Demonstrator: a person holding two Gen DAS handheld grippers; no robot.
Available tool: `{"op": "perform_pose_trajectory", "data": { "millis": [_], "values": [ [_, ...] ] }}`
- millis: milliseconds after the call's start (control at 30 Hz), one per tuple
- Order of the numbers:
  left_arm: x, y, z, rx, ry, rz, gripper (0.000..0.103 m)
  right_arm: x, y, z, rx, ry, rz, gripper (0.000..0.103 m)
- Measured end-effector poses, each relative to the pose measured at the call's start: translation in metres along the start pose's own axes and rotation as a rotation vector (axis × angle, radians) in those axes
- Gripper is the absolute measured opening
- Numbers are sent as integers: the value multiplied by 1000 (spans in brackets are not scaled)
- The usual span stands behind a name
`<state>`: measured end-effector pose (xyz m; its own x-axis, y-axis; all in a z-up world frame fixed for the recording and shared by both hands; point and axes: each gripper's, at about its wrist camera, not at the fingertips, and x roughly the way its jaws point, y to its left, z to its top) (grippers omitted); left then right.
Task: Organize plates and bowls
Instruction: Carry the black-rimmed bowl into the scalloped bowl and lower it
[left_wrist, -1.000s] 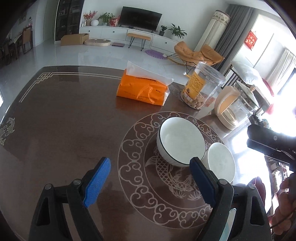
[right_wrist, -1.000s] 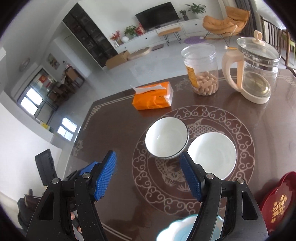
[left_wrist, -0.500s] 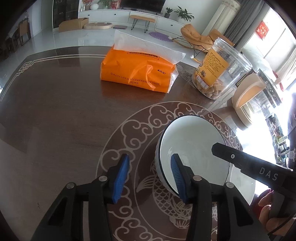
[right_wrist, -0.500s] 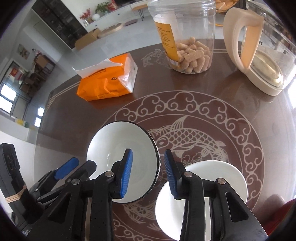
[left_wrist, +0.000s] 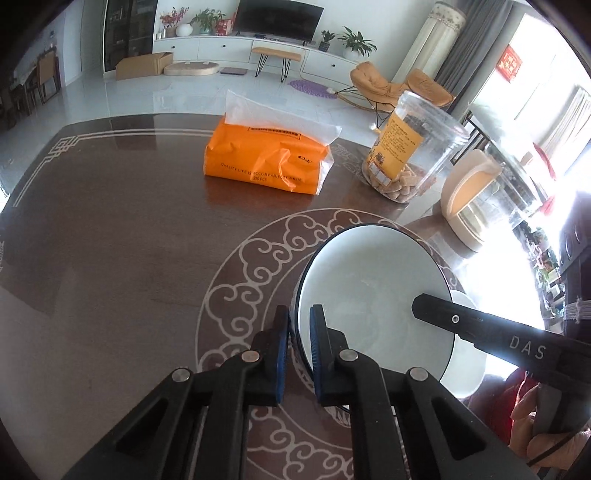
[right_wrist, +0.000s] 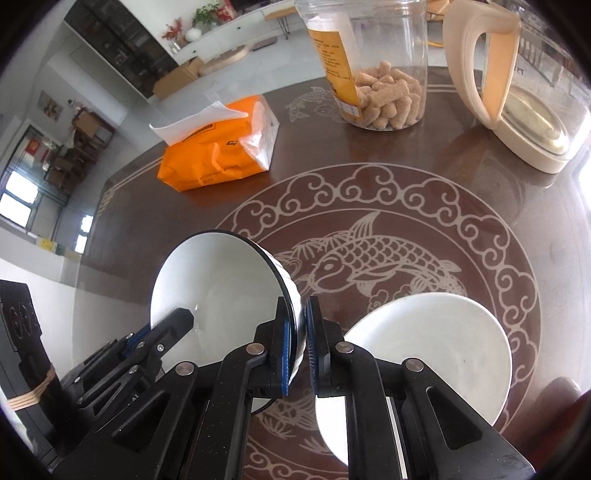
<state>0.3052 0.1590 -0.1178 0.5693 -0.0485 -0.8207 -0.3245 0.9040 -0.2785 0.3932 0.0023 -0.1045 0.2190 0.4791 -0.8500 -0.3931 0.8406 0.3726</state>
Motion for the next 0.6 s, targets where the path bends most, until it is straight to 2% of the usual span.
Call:
{"op": "perform_pose_trajectory", "data": {
  "millis": [200, 300, 467, 600],
  "values": [
    [-86, -25, -37, 43, -81, -35, 10, -73, 21, -49, -34, -46, 54, 11],
    [-113, -41, -66, 65, -98, -62, 10, -107, 18, -83, -29, -72, 70, 11],
    [-122, -69, -117, 85, -60, -128, 10, -143, -9, -141, 11, -77, 48, 12],
    [-106, -96, -151, 139, -16, -132, 10, -149, -39, -181, 58, -54, 0, 12]
  ]
}}
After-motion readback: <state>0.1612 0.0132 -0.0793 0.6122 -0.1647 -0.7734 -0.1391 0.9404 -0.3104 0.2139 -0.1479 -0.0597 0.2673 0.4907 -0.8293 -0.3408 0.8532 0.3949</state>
